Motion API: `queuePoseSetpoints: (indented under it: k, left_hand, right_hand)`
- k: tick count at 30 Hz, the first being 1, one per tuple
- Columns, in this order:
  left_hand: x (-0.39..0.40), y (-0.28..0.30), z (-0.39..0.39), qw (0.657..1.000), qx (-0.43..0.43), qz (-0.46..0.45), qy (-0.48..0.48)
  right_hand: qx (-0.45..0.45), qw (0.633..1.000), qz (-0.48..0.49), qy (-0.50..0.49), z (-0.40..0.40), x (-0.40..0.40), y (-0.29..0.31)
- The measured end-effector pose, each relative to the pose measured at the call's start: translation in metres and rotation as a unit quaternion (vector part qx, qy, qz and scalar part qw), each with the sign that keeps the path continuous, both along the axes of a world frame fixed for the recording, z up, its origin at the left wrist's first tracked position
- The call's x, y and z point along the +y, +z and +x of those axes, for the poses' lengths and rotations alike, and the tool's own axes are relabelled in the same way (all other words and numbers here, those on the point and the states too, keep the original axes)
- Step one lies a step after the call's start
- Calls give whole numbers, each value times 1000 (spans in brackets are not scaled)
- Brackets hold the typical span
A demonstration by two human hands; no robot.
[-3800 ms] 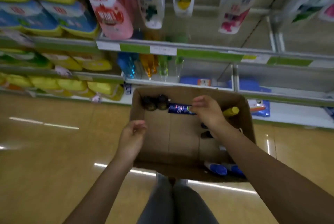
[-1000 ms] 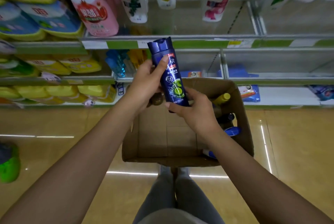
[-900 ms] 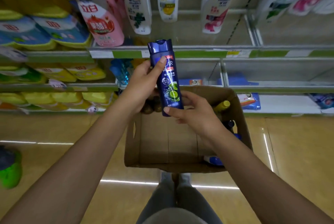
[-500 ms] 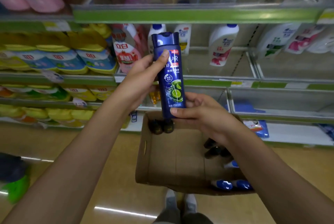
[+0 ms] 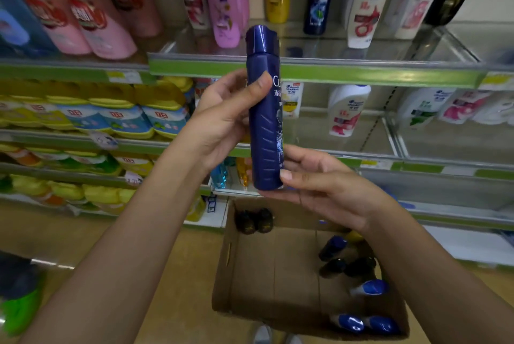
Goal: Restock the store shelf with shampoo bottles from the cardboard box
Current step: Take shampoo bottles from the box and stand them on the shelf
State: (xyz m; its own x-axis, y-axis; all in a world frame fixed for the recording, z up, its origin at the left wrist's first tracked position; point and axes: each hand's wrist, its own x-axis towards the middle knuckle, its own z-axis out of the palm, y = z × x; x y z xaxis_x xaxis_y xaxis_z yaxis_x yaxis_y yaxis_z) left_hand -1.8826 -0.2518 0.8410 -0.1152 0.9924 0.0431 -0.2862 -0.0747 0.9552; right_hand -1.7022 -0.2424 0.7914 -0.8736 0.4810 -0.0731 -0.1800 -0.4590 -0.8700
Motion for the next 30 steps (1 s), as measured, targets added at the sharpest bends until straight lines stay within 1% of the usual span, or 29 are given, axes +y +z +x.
queuePoseSetpoints:
  k: [2, 5, 7, 11, 13, 16, 17, 19, 20, 21, 23, 25, 27, 30]
  left_hand:
    - [3, 6, 3, 999, 26, 5, 36]
    - [8, 12, 7, 992, 98, 8, 78]
    - [10, 16, 9, 987, 137, 10, 88]
    - [13, 26, 13, 980, 172, 14, 101]
    - [15, 26, 12, 974, 204, 8, 103]
    - [18, 27, 11, 966, 235, -5, 108]
    - [19, 28, 12, 966, 230, -7, 114]
    - [20, 33, 14, 970, 208, -5, 127]
    - [21, 36, 15, 973, 191, -2, 128]
    - [22, 39, 15, 978, 170, 2, 124]
    - [24, 44, 15, 987, 123, 13, 104]
    - [26, 48, 15, 992, 95, 23, 80]
    - [27, 50, 15, 995, 69, 28, 59]
    - [31, 51, 12, 996, 68, 25, 44]
  right_hand:
    - [-12, 999, 24, -21, 0, 2, 3]
    - [-16, 999, 23, -35, -2, 5, 5]
    - [-12, 999, 20, -32, -5, 8, 8]
    - [-4, 999, 14, -35, -9, 12, 11]
    - [-1, 999, 5, -39, -9, 14, 12]
    - [-23, 996, 25, -84, -12, 14, 14]
    - [-44, 992, 49, -112, -14, 13, 16]
    - [-100, 971, 121, -179, -20, 13, 18]
    - [-118, 961, 147, -202, -22, 13, 19]
    - [-119, 958, 153, -212, -24, 14, 19]
    - [-71, 974, 104, -188, -23, 17, 22]
    - [-25, 989, 67, -133, -20, 20, 27]
    - [-27, 989, 86, -115, -16, 23, 29]
    - [-48, 980, 119, -151, -14, 25, 31]
